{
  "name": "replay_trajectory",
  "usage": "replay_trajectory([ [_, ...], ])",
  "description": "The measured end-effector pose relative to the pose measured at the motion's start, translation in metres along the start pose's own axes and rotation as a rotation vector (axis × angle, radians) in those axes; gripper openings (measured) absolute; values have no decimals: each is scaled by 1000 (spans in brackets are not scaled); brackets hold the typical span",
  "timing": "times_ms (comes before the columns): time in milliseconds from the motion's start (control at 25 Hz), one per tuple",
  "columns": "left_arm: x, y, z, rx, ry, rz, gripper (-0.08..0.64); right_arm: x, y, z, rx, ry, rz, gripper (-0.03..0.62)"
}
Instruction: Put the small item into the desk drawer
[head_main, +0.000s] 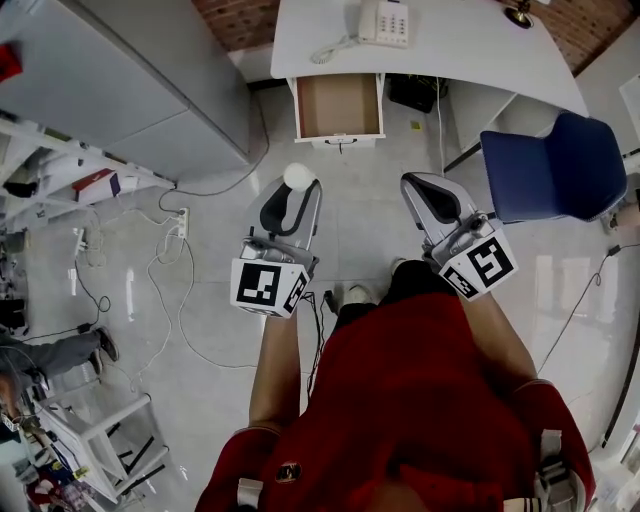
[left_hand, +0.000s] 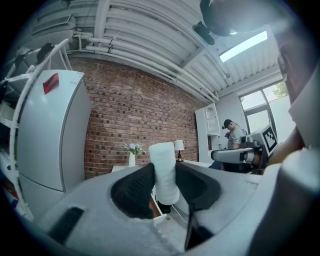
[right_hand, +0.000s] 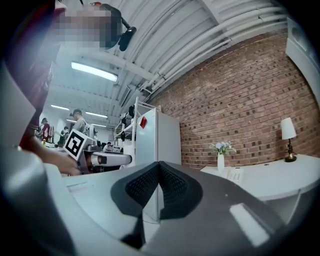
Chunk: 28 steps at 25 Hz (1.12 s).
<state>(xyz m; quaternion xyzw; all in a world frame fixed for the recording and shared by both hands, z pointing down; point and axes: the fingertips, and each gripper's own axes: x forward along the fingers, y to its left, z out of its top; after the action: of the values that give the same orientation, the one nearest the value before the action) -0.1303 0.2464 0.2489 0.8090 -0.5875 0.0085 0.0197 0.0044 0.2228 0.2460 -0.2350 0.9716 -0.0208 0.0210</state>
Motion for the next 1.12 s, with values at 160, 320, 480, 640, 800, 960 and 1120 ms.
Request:
replay_trajectory([
  [160, 13, 13, -4, -3, 14, -15, 137, 9, -8, -5, -10, 24, -15, 11],
  [320, 35, 27, -11, -8, 35, -20, 137, 21, -27, -11, 4, 27, -29, 11],
  [480, 69, 40, -29, -6, 77, -20, 137, 36, -61, -27, 28, 18, -36, 11],
  [640, 114, 54, -49, -22, 130, -26, 137, 57, -107, -37, 32, 22, -45, 11],
  [800, 160, 72, -72, -25, 183, -26, 137, 78, -152, -47, 48, 43, -50, 11],
  [960, 201, 87, -100, -28, 242, -16, 137, 96, -189, -64, 53, 82, -34, 11],
  [1120, 240, 99, -134, -47, 308, -10, 137, 114, -225, -81, 60, 107, -18, 11],
])
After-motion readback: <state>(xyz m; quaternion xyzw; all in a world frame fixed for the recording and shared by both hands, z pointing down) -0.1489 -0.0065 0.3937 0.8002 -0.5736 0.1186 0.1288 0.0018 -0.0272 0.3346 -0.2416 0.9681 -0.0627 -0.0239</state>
